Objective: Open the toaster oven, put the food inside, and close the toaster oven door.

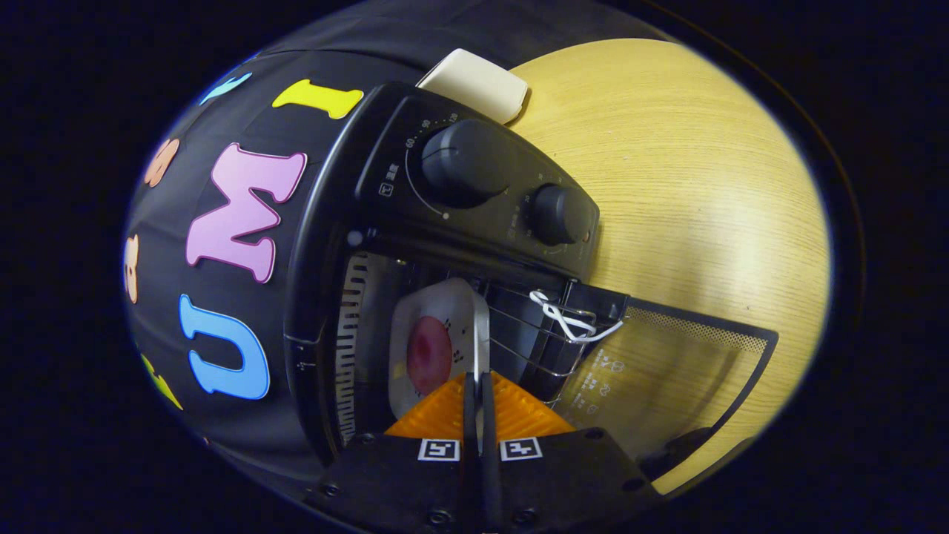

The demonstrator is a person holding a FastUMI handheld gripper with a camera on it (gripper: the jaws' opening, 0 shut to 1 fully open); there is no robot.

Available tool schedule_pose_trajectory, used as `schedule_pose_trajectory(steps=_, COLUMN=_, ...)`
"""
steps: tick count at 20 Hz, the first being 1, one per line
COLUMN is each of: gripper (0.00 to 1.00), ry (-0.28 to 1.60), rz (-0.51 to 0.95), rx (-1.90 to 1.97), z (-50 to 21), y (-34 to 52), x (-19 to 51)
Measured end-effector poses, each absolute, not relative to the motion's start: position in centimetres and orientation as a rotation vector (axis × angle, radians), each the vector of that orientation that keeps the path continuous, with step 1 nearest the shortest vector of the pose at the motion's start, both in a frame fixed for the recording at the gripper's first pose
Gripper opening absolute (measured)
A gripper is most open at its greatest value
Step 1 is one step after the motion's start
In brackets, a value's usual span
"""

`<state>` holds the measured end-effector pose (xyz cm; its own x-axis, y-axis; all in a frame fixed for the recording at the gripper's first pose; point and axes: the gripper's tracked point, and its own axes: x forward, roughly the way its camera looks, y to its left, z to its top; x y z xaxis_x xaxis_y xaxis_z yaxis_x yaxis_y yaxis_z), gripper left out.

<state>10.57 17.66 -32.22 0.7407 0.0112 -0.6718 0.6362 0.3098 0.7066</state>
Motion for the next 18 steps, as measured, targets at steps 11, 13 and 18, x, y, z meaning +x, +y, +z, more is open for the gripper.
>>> schedule_pose_trajectory(steps=11, gripper=0.97, ry=0.749, rz=-0.221, rx=1.056, z=-30.1, y=21.9, x=7.4)
schedule_pose_trajectory(steps=13, gripper=0.99, ry=0.786, rz=-0.192, rx=0.999, z=-30.1, y=22.2, x=5.7)
schedule_pose_trajectory(steps=18, gripper=0.98, ry=0.899, rz=-0.034, rx=0.717, z=-30.0, y=23.0, x=1.1)
